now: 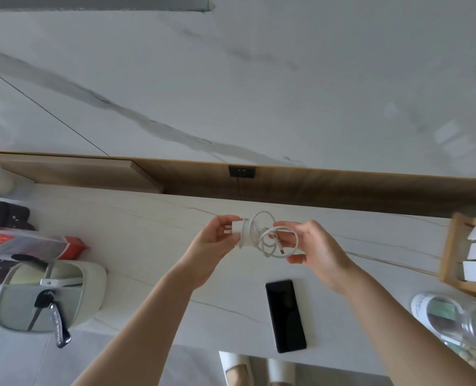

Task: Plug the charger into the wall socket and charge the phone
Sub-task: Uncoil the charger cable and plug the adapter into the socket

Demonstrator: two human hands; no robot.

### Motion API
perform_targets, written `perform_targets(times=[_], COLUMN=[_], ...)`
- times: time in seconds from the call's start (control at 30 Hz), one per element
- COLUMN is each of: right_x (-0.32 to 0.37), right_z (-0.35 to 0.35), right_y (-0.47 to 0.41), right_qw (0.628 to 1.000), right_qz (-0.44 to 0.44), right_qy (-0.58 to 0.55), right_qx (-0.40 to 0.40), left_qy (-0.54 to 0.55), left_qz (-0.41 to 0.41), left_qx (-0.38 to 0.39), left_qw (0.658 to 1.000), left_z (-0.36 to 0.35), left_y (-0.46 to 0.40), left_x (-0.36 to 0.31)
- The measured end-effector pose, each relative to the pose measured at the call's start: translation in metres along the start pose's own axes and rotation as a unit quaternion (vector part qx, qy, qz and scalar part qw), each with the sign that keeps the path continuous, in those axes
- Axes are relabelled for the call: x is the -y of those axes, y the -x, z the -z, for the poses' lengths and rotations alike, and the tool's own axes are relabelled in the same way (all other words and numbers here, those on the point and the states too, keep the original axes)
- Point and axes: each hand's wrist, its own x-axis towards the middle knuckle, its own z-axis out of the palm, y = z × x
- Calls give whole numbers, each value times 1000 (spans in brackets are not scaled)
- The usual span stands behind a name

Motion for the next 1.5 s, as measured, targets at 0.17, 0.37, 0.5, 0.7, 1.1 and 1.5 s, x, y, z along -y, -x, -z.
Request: perform_targets(times=[0.17, 0.37, 0.5, 0.7, 1.1, 1.5], right_x=[-5, -12, -13, -8, -13, -9], right_z=[-8, -8, -11, -7, -18, -10], right_y=[-8, -4, 2, 0, 3, -9], right_qw=[959, 937, 979, 977, 824, 867], right_qz=[60, 168, 138, 123, 300, 239], right_qy=[276, 267, 126, 162, 436, 394], right_qx=[-23, -152, -83, -60, -205, -188], left_qy=[-64, -111, -116, -157, -141, -135], left_qz=[-11, 2, 7, 30, 40, 43], left_qx=[22, 38, 76, 124, 128, 179], left_qw=[998, 993, 990, 979, 981, 974], left_z=[-6, -9, 0, 13, 17, 27], left_y=[-1, -4, -6, -10, -15, -6], left_x=[1, -2, -12, -22, -23, -22])
